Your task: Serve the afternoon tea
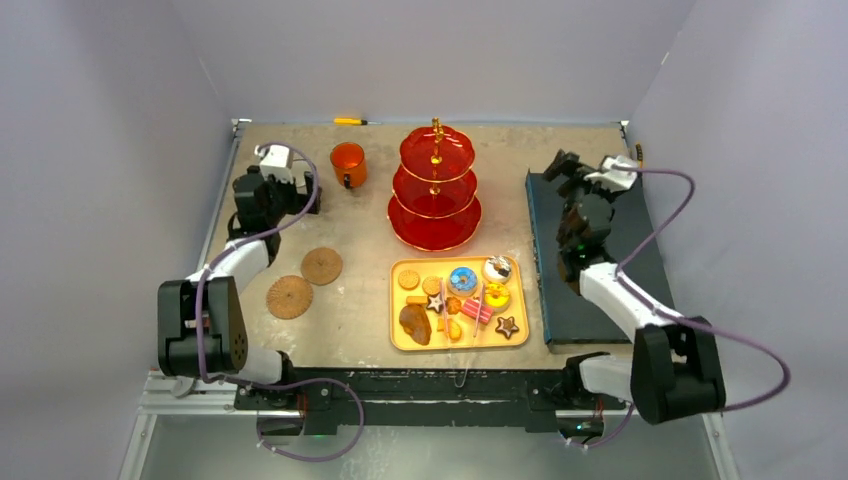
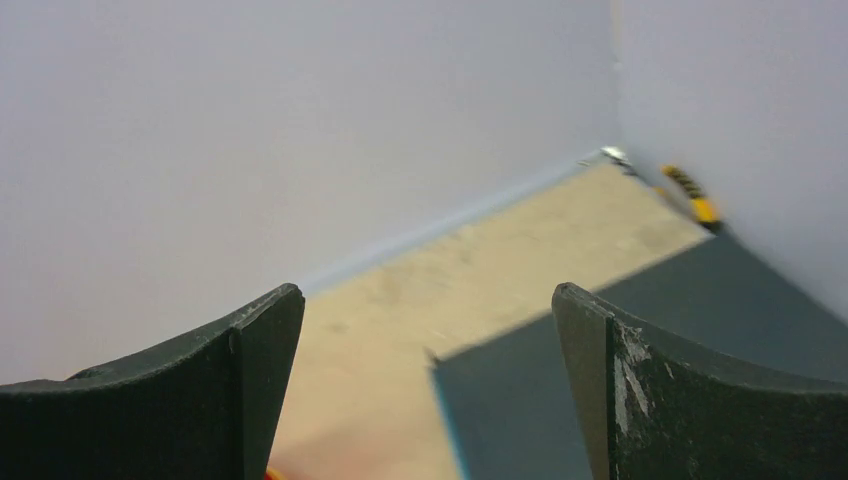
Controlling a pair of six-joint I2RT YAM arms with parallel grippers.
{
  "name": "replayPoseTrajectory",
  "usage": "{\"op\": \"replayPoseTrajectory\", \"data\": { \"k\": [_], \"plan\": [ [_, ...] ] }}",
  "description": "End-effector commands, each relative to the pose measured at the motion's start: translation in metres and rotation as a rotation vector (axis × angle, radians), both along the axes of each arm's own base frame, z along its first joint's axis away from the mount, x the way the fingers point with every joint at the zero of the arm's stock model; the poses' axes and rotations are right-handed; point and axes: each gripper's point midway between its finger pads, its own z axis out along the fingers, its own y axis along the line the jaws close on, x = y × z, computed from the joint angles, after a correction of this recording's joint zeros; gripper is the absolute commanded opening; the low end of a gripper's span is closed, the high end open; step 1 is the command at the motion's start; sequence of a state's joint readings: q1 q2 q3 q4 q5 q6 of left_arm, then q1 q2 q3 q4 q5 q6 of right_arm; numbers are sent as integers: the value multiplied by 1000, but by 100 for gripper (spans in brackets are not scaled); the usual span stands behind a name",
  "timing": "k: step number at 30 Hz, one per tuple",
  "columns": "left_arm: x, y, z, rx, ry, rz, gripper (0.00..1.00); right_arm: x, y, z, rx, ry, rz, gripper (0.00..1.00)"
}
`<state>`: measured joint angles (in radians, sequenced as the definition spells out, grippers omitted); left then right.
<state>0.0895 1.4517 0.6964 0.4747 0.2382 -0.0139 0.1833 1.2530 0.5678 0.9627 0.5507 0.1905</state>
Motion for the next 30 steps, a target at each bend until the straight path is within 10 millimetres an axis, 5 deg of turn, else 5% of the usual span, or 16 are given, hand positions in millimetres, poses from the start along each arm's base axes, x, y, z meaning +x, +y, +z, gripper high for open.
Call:
{"op": "replayPoseTrajectory", "data": {
  "k": [1,5,9,13,19,30],
  "plan": [
    [-9,-10,25,-43,120,-48,99,-1,25,31,368,-59,151,98],
    [-13,-2,46,-30,159,-16,99,-8,77,95,207,-164,462,98],
    [-17,4,68,-53,163,11,99,21,134,117,13,65,482,98],
    [-19,1,83,-91,164,8,99,19,179,149,-50,41,598,98],
    [-22,3,97,-92,171,19,99,23,247,153,-150,150,764,93],
    [-25,5,103,-84,179,34,99,23,285,116,-220,278,810,67]
  ]
}}
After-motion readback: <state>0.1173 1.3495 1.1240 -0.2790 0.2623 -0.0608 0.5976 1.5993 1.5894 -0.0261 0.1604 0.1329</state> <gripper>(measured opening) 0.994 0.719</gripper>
